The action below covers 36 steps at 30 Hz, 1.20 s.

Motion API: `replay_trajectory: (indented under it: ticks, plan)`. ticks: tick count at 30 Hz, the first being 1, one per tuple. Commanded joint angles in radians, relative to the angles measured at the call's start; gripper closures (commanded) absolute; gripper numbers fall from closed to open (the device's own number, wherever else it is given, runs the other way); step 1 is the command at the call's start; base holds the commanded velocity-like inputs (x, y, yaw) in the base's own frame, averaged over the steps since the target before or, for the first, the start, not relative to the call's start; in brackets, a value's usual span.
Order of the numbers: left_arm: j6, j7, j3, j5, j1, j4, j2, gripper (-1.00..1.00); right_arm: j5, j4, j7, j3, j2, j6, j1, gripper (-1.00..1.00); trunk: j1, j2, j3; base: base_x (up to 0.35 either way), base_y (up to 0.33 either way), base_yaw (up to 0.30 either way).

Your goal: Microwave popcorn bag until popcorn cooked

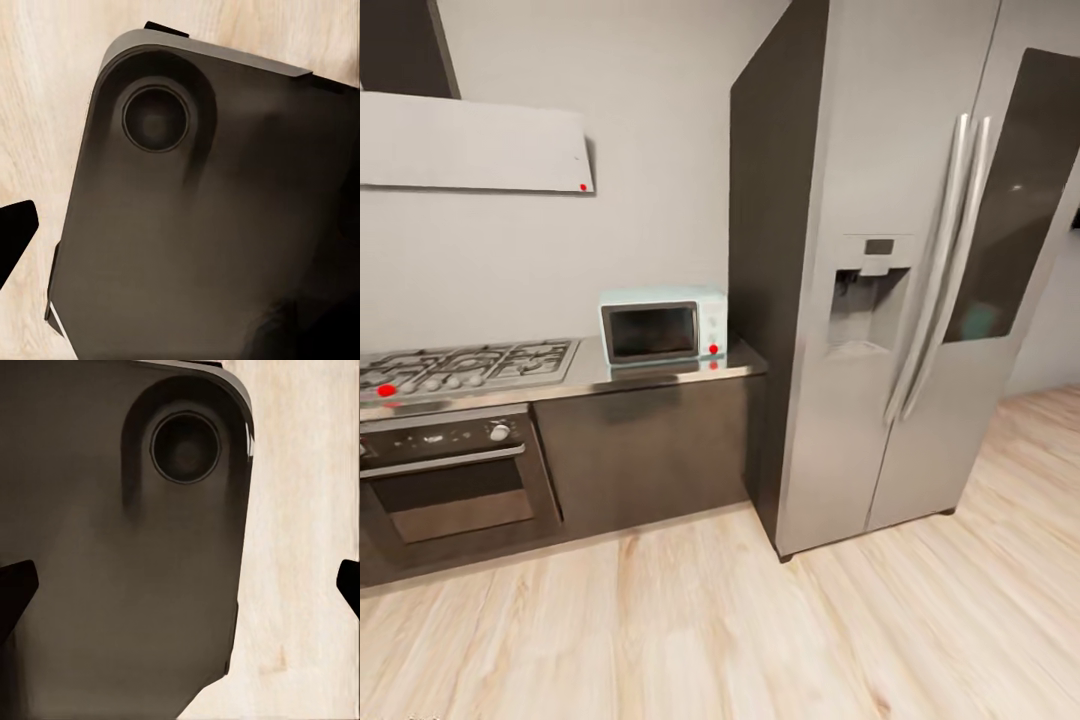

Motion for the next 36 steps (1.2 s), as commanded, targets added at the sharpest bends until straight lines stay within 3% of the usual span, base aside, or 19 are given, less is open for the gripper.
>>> replay_trajectory:
  ticks: [1, 21, 36]
  plan:
    - [-0.003, 0.001, 0.000, 0.004, 0.000, 0.000, 0.000, -1.00, 0.007, 0.000, 0.000, -0.002, 0.000, -0.003, 0.000, -1.00, 0.000, 0.000, -0.001, 0.272, -0.163, 0.269]
    - [-0.004, 0.001, 0.000, 0.004, 0.000, 0.000, 0.000, -1.00, 0.008, 0.000, -0.001, -0.001, -0.003, -0.003, 0.000, -1.00, 0.000, 0.000, -0.001, 0.229, -0.129, 0.269]
    - [-0.007, 0.000, 0.000, 0.004, 0.000, -0.002, -0.001, -1.00, 0.006, 0.000, 0.002, -0.001, -0.002, -0.002, 0.000, -1.00, 0.000, 0.000, -0.001, 0.078, -0.009, 0.267]
